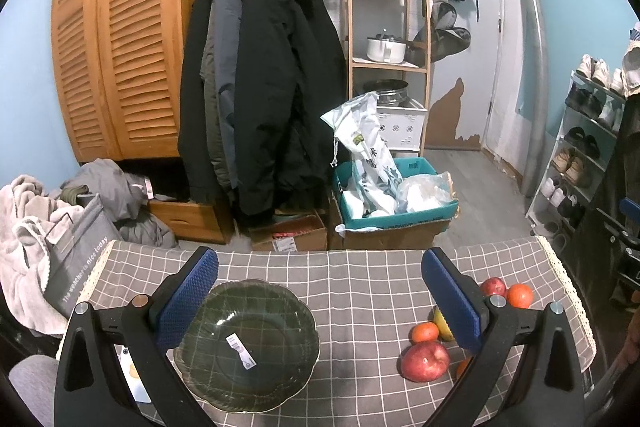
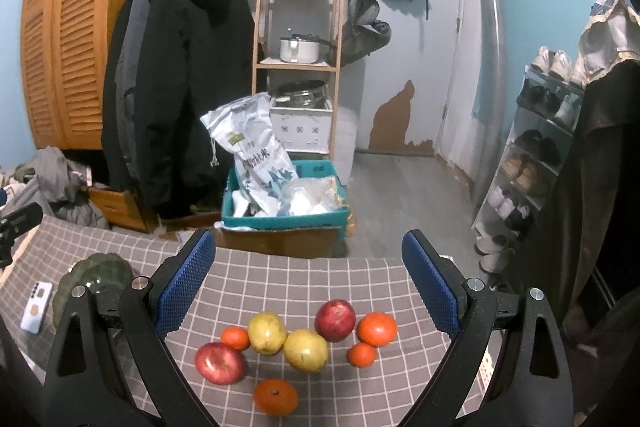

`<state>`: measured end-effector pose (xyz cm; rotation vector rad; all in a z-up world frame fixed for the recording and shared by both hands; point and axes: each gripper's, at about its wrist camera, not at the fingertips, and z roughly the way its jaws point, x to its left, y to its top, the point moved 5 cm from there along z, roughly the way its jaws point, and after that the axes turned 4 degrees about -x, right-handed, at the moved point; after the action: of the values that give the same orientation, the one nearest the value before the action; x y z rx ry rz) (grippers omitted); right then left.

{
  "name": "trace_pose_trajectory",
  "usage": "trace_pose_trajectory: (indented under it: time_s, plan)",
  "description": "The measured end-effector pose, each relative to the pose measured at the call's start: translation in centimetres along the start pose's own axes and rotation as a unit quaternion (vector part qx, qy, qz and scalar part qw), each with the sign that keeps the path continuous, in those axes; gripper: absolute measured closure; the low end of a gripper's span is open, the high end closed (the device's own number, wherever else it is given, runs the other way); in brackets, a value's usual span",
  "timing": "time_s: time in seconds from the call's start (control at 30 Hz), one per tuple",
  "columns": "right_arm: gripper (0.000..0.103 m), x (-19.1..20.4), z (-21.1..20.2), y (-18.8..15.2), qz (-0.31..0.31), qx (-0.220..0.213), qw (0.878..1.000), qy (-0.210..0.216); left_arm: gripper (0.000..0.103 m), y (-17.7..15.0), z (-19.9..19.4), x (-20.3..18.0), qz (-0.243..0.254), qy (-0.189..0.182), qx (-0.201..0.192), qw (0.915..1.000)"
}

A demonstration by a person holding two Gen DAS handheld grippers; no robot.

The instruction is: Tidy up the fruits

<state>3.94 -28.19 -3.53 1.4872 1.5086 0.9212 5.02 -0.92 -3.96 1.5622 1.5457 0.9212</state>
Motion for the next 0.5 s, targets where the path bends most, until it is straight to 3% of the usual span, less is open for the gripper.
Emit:
trace_pose_trajectory:
  time_s: [0.5]
  plan:
    - [0.01,0.03,0.02,-0.42,-0.008,0.001,1.0,-0.004,0.0,-0.83,0.07,-0.65,0.005,-0.001,0.004,1.0]
